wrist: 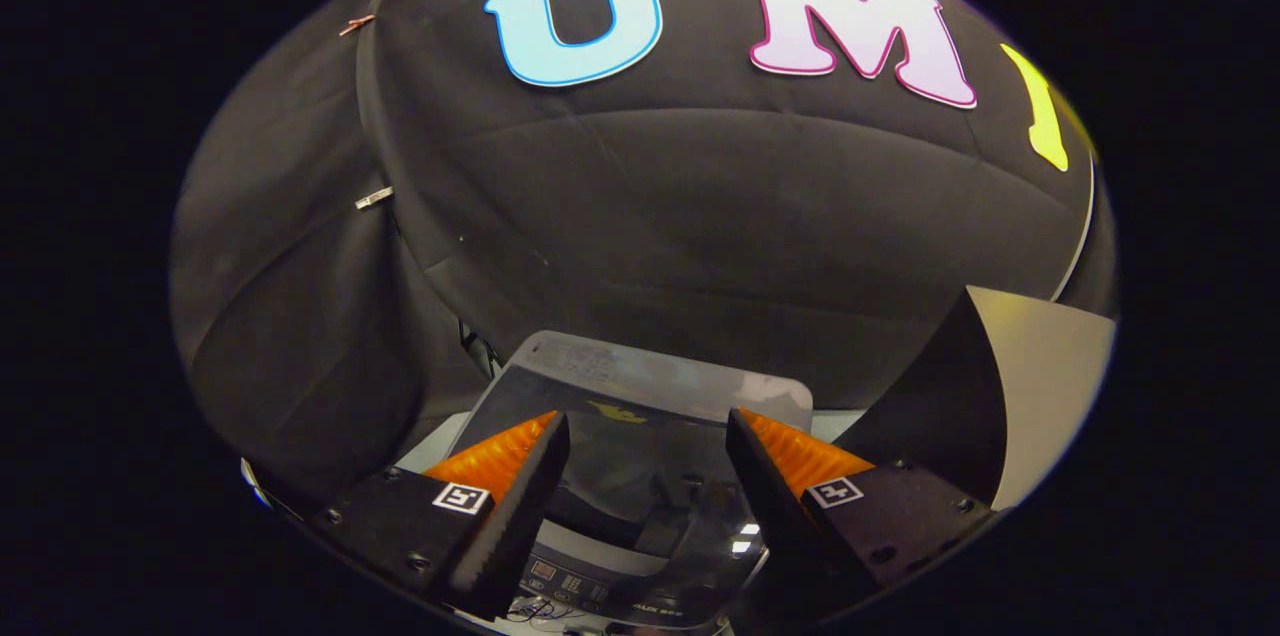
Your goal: Put the clothes into the washing machine and then close the washing machine lid.
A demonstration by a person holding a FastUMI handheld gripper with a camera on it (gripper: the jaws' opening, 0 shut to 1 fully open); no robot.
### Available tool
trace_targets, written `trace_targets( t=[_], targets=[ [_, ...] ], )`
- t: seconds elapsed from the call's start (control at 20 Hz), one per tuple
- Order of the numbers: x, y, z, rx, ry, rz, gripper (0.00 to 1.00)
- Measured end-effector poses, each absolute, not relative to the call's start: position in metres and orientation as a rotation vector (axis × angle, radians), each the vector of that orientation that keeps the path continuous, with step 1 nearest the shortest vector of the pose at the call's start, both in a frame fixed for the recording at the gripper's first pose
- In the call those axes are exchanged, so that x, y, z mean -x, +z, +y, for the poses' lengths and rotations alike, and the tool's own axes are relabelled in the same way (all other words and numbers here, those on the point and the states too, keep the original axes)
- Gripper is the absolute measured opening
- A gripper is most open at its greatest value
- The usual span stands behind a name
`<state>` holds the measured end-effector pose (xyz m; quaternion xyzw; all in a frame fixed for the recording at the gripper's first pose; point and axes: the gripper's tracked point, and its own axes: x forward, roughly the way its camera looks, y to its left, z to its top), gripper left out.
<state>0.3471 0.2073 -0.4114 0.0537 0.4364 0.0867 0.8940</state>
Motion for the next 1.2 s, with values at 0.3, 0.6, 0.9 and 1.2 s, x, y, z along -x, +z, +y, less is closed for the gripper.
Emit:
trace_targets(
  t=[0.3, 0.6, 0.9, 1.2],
  targets=[
    [-0.346, -0.358, 0.222, -0.182, 0.231, 0.774, 0.99],
    [-0.307, -0.28, 0.231, -0.127, 0.285, 0.621, 0.99],
    [-0.257, -0.201, 0.211, -0.097, 0.272, 0.465, 0.99],
    [-0.213, -0.156, 0.176, -0.098, 0.251, 0.363, 0.99]
  ],
)
